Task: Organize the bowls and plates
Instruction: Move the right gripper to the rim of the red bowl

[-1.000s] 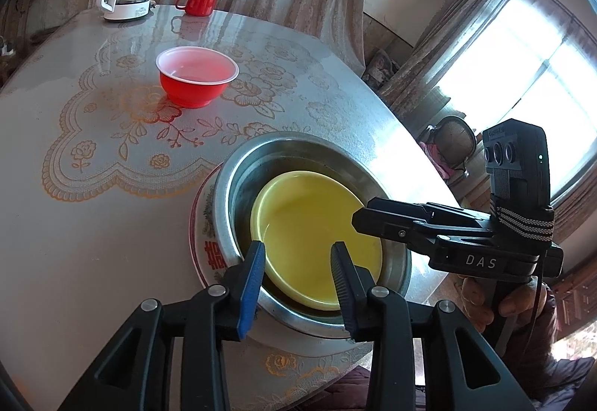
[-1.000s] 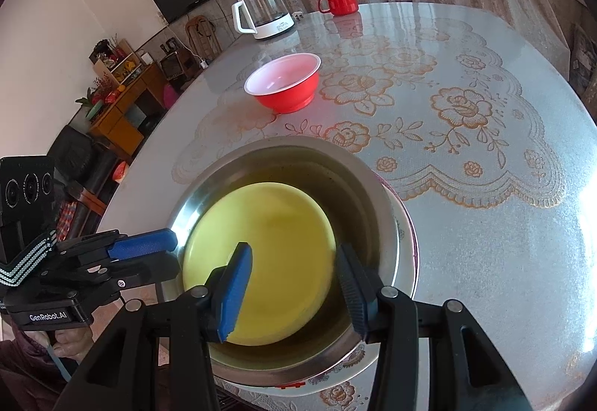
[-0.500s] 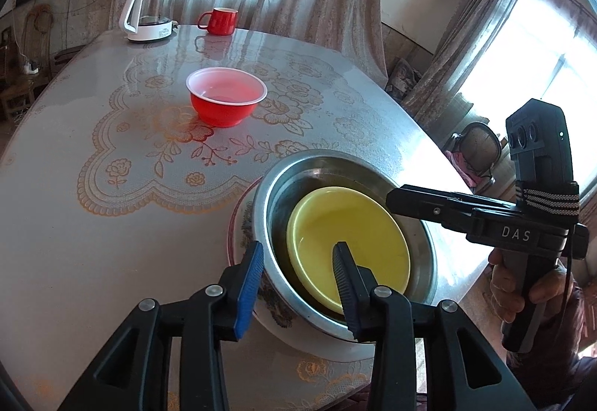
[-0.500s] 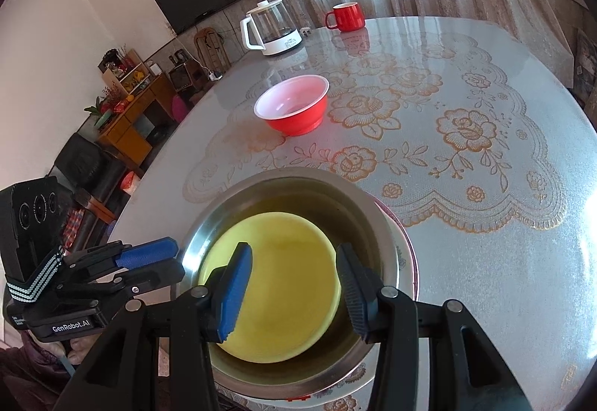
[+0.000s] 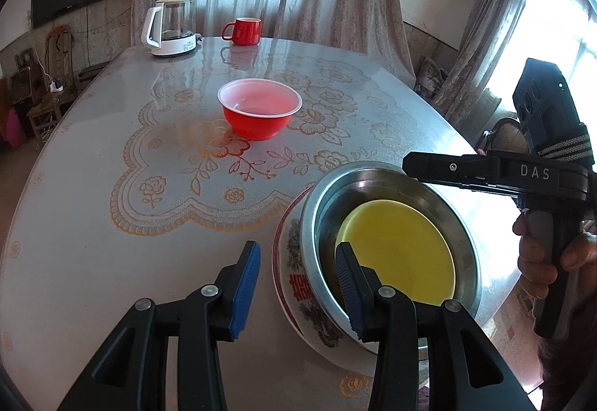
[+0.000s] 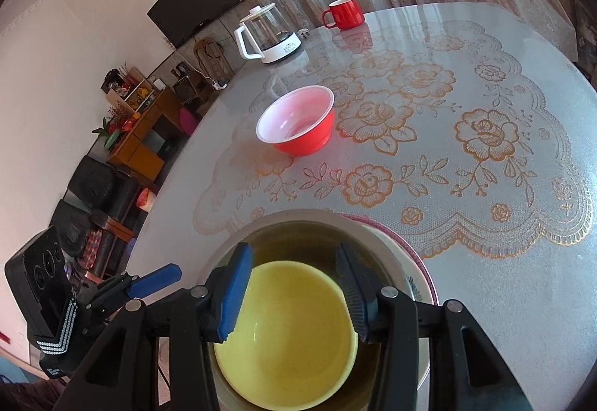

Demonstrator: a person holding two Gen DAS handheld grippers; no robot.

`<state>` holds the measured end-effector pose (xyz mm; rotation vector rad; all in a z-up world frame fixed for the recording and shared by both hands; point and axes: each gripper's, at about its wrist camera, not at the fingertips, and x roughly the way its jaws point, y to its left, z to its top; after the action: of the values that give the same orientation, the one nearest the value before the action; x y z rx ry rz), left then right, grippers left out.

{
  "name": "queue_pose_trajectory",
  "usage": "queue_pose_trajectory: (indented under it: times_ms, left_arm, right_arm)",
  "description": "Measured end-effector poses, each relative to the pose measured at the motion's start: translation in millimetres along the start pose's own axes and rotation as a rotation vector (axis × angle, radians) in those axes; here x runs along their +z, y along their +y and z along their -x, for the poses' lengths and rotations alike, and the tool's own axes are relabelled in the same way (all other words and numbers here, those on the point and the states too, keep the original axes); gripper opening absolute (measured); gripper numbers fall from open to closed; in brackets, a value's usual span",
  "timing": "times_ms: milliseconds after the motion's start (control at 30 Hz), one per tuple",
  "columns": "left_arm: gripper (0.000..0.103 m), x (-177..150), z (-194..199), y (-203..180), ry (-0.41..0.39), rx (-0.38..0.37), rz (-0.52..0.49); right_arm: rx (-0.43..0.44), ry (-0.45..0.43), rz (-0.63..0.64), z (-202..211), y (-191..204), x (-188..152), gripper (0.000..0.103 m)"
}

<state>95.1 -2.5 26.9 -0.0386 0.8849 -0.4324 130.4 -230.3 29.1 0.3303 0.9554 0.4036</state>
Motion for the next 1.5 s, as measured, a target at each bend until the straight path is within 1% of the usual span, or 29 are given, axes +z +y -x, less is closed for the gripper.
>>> queue_pose_trajectory:
  times_ms: [133, 200, 433, 567, 833, 967, 1100, 1200, 1233, 1300, 1367, 1400, 1500]
  left_arm:
    - [0.043, 5, -10, 8, 0.013, 0.023, 0.017]
    - [0.046, 9, -14, 12, 0.014, 0.022, 0.032]
    - [0.046, 21, -18, 22, 0.007, 0.032, 0.049]
    - [0.046, 27, -22, 26, 0.007, 0.046, 0.052]
    - [0.046, 33, -36, 41, 0.029, 0.066, 0.092]
    - [0.046, 39, -42, 55, 0.041, 0.076, 0.141]
    - [0.046, 47, -51, 71, 0.058, 0.089, 0.206]
    - [0.044, 54, -57, 80, 0.067, 0.087, 0.236]
    - [0.044, 56, -58, 82, 0.064, 0.084, 0.243]
    - [0.044, 62, -61, 84, 0.059, 0.085, 0.248]
    - [0.044, 68, -64, 85, 0.052, 0.087, 0.250]
    - [0.044, 71, -67, 86, 0.048, 0.086, 0.251]
    - [0.044, 81, -72, 87, 0.038, 0.077, 0.253]
  right_arm:
    - [0.010, 0.009, -0.036, -7, -7, 11, 0.047]
    - [0.021, 0.020, -0.052, -11, -10, 16, 0.047]
    - [0.056, 0.048, -0.077, -28, -10, 32, 0.047]
    - [0.061, 0.056, -0.074, -35, -8, 37, 0.047]
    - [0.062, 0.072, -0.099, -45, -14, 46, 0.047]
    - [0.075, 0.078, -0.124, -52, -16, 53, 0.047]
    - [0.069, 0.072, -0.141, -61, -18, 64, 0.047]
    - [0.040, 0.054, -0.138, -68, -17, 75, 0.047]
    - [0.044, 0.053, -0.138, -71, -17, 78, 0.042]
    - [0.035, 0.055, -0.142, -77, -17, 85, 0.037]
    - [0.022, 0.055, -0.142, -83, -17, 91, 0.036]
    - [0.015, 0.055, -0.152, -86, -19, 94, 0.034]
    - [0.005, 0.053, -0.187, -95, -26, 102, 0.033]
